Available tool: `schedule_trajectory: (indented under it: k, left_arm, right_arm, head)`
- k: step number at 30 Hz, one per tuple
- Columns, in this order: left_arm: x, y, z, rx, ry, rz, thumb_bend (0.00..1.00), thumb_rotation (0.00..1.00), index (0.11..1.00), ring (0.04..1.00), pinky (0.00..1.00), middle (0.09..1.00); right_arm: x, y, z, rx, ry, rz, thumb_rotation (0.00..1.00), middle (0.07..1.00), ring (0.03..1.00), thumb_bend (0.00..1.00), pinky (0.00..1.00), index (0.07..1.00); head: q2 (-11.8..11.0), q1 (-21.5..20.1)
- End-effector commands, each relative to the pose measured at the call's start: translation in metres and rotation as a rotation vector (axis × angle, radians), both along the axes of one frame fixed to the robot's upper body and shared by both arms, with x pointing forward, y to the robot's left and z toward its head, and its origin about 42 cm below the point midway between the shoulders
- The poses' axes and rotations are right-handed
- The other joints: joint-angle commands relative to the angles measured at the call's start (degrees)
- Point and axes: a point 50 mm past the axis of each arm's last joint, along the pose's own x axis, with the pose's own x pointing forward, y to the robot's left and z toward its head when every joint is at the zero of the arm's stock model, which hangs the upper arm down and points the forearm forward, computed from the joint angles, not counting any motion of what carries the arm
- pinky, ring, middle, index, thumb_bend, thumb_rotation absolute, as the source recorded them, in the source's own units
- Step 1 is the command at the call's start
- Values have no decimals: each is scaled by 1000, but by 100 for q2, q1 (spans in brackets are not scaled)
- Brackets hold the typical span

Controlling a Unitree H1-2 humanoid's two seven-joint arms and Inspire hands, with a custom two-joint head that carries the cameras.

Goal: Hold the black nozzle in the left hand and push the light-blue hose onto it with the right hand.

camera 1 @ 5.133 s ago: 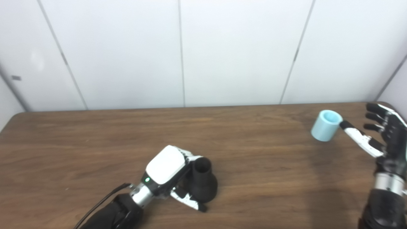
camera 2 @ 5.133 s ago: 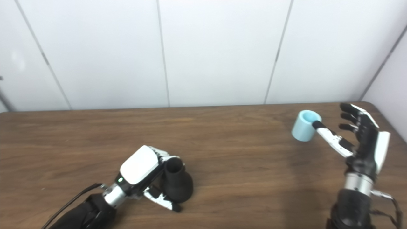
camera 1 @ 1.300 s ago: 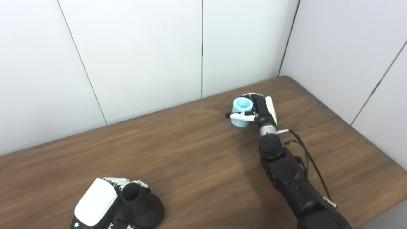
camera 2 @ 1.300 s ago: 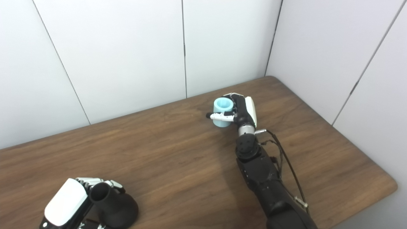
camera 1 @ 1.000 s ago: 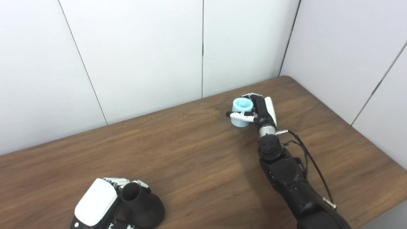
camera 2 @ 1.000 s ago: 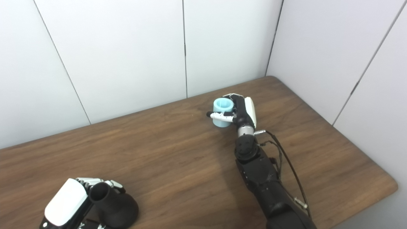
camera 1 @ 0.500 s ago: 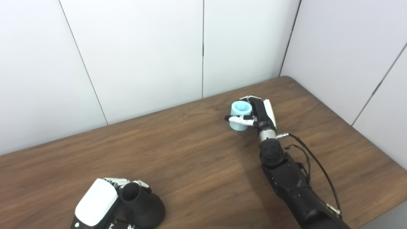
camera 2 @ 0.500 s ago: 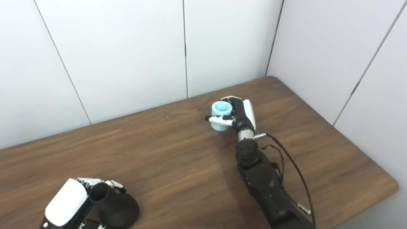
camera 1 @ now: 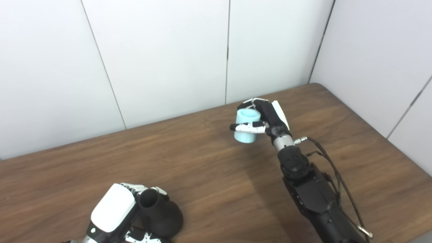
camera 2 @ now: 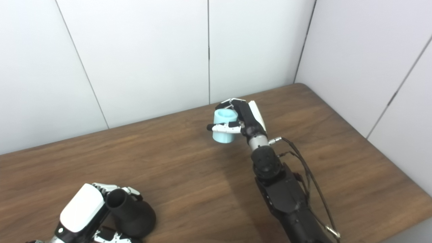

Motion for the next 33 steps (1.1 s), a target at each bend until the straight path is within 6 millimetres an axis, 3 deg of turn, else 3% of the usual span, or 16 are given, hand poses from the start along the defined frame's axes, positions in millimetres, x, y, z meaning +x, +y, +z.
schedule_trajectory:
  k: [1, 3, 13, 21, 33]
  left_arm:
    - [-38, 3, -51, 3, 154, 15, 490, 0, 551, 327, 193, 449]
    - [-39, 1, -51, 5, 153, 10, 493, 0, 551, 352, 235, 473]
    - [-41, -3, -51, 14, 148, -2, 490, 0, 553, 334, 213, 454]
    - [-40, -3, -50, 18, 143, 0, 491, 0, 555, 344, 225, 469]
    - [-40, -9, -51, 26, 175, -22, 489, 0, 555, 328, 203, 456]
  right_arm:
    - [1, 8, 26, 14, -84, 42, 0, 491, 420, 513, 402, 531]
    - [-3, 14, 32, 30, -97, 65, 0, 494, 421, 513, 398, 528]
    - [-21, 47, 57, 3, -157, 176, 0, 502, 425, 513, 399, 516]
    - [-26, 59, 47, -24, -150, 229, 0, 496, 430, 514, 396, 511]
    - [-35, 81, 48, 2, -169, 334, 0, 507, 398, 507, 337, 548]
  head:
    - [30, 51]
    - [53, 84]
    - [92, 134]
    - [105, 166]
    - [92, 307]
